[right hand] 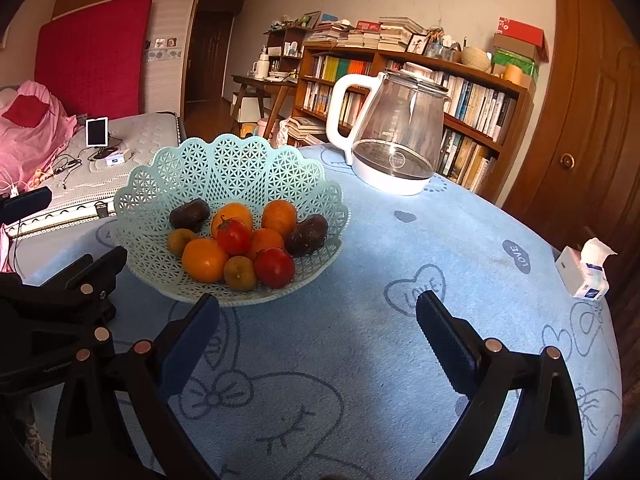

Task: Organize fruits

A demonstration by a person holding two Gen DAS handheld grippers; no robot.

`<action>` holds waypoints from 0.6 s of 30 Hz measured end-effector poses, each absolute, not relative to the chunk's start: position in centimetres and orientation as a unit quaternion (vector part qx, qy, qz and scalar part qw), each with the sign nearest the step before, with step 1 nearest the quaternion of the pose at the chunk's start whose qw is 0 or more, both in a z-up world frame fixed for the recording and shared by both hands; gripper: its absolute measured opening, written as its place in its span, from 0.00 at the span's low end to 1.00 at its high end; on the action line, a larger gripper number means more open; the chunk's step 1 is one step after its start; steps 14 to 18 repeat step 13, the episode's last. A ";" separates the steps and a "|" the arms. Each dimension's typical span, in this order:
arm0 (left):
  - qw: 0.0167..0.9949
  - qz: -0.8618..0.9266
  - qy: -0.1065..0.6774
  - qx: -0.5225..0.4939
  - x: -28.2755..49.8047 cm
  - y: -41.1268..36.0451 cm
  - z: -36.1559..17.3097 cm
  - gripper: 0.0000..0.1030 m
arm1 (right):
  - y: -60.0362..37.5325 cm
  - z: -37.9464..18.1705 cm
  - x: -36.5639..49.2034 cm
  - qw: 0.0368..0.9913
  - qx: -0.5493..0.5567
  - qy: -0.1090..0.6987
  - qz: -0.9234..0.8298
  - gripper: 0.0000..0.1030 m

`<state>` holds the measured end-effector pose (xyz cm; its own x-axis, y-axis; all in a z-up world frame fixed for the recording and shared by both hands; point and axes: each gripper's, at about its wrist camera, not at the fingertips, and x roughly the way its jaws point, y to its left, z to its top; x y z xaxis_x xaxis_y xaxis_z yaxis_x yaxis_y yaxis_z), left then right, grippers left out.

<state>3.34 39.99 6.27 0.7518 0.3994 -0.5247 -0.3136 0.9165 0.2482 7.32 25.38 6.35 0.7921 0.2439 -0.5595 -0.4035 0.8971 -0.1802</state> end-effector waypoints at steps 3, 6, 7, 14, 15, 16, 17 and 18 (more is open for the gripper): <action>0.933 0.191 0.295 0.072 3.2 40.1 6.2 0.97 | 25.2 6.3 7.4 0.936 -0.146 0.272 0.170 0.95; 0.934 0.191 0.293 0.072 3.0 40.2 6.1 0.97 | 25.1 6.3 7.5 0.935 -0.146 0.277 0.165 0.95; 0.934 0.190 0.293 0.071 2.9 40.3 6.2 0.97 | 25.1 6.3 7.5 0.935 -0.147 0.279 0.164 0.95; 0.938 0.182 0.286 0.075 2.3 39.4 6.8 0.97 | 24.0 6.3 7.8 0.934 -0.145 0.292 0.147 0.95; 0.938 0.182 0.286 0.075 2.3 39.4 6.8 0.97 | 24.0 6.3 7.8 0.934 -0.145 0.292 0.147 0.95; 0.938 0.182 0.286 0.075 2.3 39.4 6.8 0.97 | 24.0 6.3 7.8 0.934 -0.145 0.292 0.147 0.95; 0.938 0.182 0.286 0.075 2.3 39.4 6.8 0.97 | 24.0 6.3 7.8 0.934 -0.145 0.292 0.147 0.95; 0.938 0.182 0.286 0.075 2.3 39.4 6.8 0.97 | 24.0 6.3 7.8 0.934 -0.145 0.292 0.147 0.95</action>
